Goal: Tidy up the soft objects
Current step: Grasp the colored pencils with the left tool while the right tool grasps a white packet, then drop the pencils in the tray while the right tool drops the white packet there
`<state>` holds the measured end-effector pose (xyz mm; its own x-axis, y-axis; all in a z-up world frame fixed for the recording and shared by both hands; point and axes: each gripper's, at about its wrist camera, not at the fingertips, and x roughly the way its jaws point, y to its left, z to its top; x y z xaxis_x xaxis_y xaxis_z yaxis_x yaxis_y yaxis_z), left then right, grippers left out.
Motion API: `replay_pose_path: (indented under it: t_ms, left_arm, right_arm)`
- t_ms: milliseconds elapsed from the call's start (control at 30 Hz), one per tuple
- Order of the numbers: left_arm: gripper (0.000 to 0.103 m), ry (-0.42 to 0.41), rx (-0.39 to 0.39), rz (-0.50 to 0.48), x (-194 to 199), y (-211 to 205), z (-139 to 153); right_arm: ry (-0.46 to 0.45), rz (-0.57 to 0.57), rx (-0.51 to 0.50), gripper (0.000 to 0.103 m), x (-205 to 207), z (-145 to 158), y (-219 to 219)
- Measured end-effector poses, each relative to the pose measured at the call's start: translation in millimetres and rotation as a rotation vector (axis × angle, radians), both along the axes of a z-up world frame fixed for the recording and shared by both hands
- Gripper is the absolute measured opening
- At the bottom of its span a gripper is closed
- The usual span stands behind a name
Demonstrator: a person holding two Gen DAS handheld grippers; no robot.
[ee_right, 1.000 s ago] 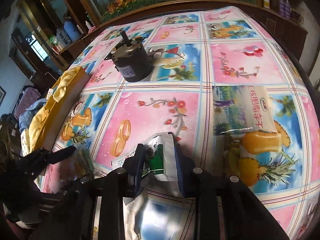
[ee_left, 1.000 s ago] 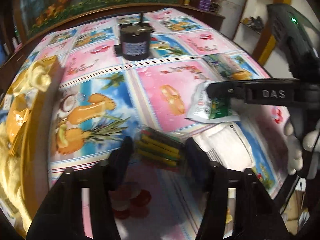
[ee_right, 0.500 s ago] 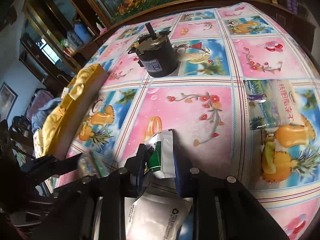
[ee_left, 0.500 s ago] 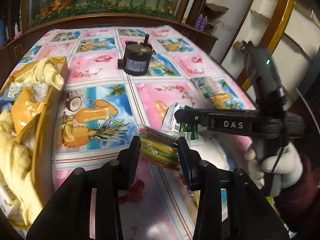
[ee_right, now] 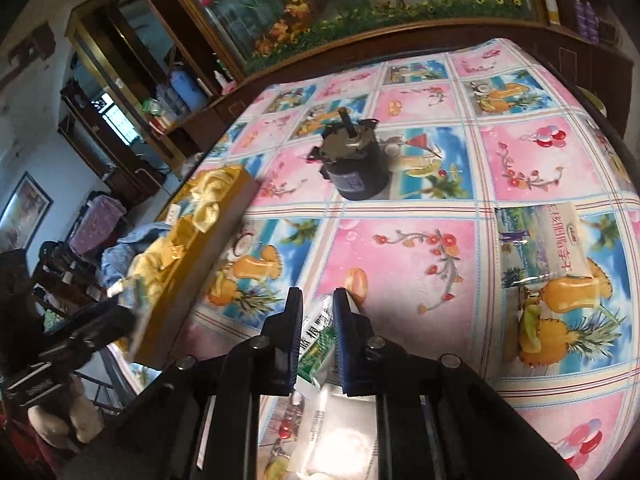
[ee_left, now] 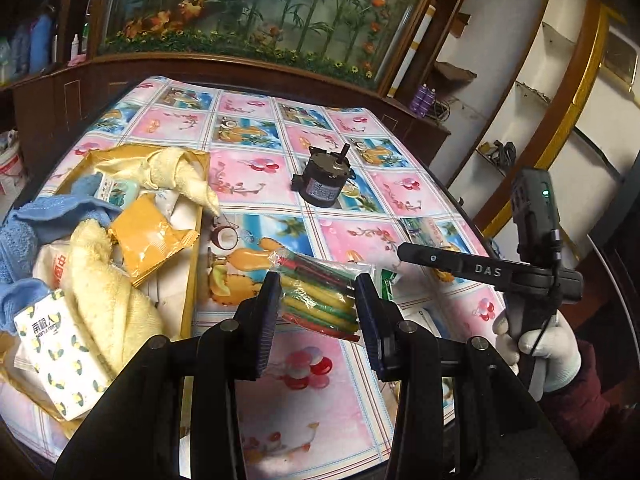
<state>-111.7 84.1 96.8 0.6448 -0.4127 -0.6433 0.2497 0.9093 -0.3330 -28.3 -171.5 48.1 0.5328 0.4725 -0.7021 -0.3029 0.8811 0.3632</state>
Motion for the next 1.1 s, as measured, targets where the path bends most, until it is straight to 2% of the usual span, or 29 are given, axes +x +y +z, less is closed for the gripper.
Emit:
replay_pose_path:
  t_ms: [67,200,267,367,467,633,767,900,1100]
  left_arm:
    - [0.038,0.002,-0.002,-0.005,-1.3,0.4,-1.5]
    - [0.038,0.004,-0.014,-0.015,-0.2,-0.9,-3.4]
    - [0.037,0.001,-0.018,-0.019,-0.6,-0.6,-3.5]
    - [0.038,-0.003,-0.014,-0.009,-1.6,3.9,-3.5]
    - [0.038,-0.014,-0.014,0.037,-5.0,18.9,-0.9]
    - [0.038,-0.045,-0.024,0.171,-10.9,64.2,10.9]
    - [0.038,-0.063,-0.016,0.263,-13.3,101.7,17.1]
    - [0.038,-0.052,-0.028,0.33,-9.6,130.6,14.5]
    - [0.038,-0.029,-0.049,0.351,1.9,148.4,9.1]
  right_arm:
    - [0.04,-0.021,-0.002,0.018,4.3,-8.9,-4.3]
    - [0.107,-0.015,-0.04,0.043,6.3,-22.2,3.5]
    - [0.128,-0.009,-0.034,0.046,7.9,-27.3,11.9]
    - [0.158,0.009,-0.045,0.045,12.1,-36.8,26.3]
    - [0.148,0.025,-0.017,0.02,11.5,-36.8,31.9]
    - [0.136,0.023,0.052,0.02,5.8,-27.9,29.9]
    - [0.094,0.045,0.097,0.02,1.1,-3.5,35.0]
    - [0.056,0.105,0.114,0.02,-1.6,17.7,60.2]
    - [0.036,0.223,0.094,0.02,-1.6,28.9,118.3]
